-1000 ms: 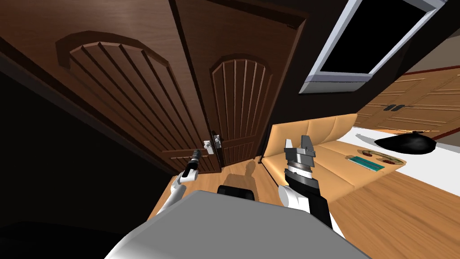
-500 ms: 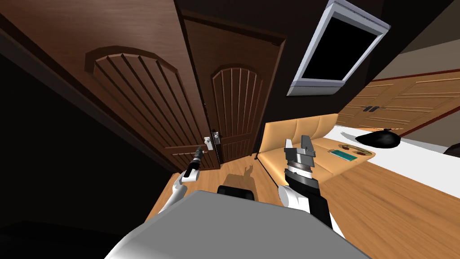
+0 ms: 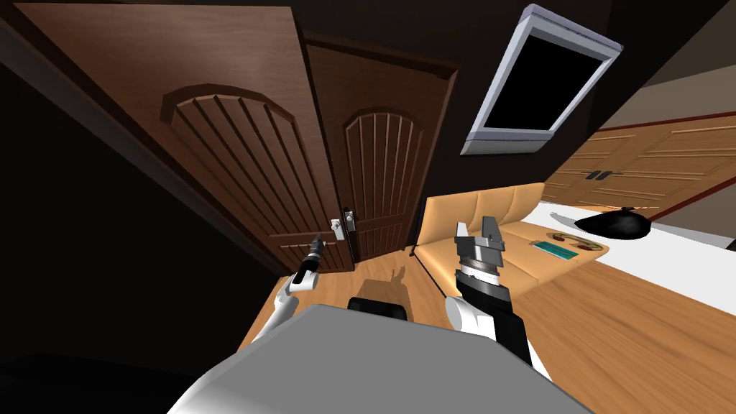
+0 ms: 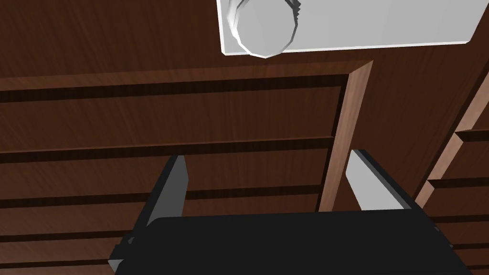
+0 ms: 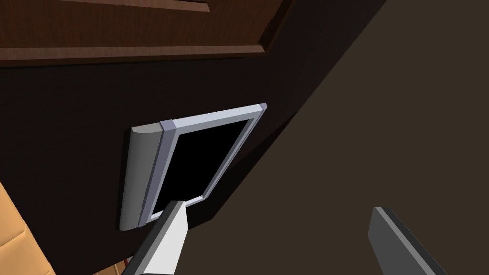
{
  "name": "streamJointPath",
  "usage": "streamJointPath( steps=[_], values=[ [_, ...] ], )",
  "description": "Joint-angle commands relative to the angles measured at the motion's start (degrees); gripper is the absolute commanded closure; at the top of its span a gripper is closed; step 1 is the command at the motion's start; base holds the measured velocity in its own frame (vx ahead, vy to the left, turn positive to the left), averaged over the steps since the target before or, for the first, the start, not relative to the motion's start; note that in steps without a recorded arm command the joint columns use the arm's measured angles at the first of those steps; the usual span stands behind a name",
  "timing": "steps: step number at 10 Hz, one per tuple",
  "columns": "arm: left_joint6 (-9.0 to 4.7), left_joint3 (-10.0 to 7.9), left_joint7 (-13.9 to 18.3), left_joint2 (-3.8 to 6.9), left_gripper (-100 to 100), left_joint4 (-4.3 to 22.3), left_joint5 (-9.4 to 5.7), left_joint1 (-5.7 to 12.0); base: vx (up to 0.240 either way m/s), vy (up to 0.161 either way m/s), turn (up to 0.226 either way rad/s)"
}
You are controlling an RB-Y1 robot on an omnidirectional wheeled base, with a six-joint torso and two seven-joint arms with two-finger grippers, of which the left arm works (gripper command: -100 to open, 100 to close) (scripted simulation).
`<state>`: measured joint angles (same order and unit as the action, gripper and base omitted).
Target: Pull the door open
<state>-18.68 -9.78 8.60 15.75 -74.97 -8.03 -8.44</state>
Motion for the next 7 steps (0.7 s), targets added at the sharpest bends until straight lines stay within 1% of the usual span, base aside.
streamJointPath(
  steps=[1, 3, 5, 6, 7],
  values=[
    [-0.18, -0.46, -0.21, -0.02, -100, 0.99, 0.02, 0.46, 0.197, 0.061, -0.003],
    [-0.26, -0.50, -0.40, -0.24, -100, 1.40, 0.11, 1.26, 0.194, 0.032, -0.041],
    [-0.36, 0.08, -0.49, -0.62, -100, 1.25, 0.24, 2.40, 0.225, -0.051, -0.115],
    [-0.46, -0.12, -0.30, -0.20, -100, 1.69, 0.13, 2.20, 0.099, -0.032, -0.023],
    [-0.46, -0.12, -0.30, -0.20, 100, 1.69, 0.13, 2.20, -0.010, 0.005, 0.027]
  ],
)
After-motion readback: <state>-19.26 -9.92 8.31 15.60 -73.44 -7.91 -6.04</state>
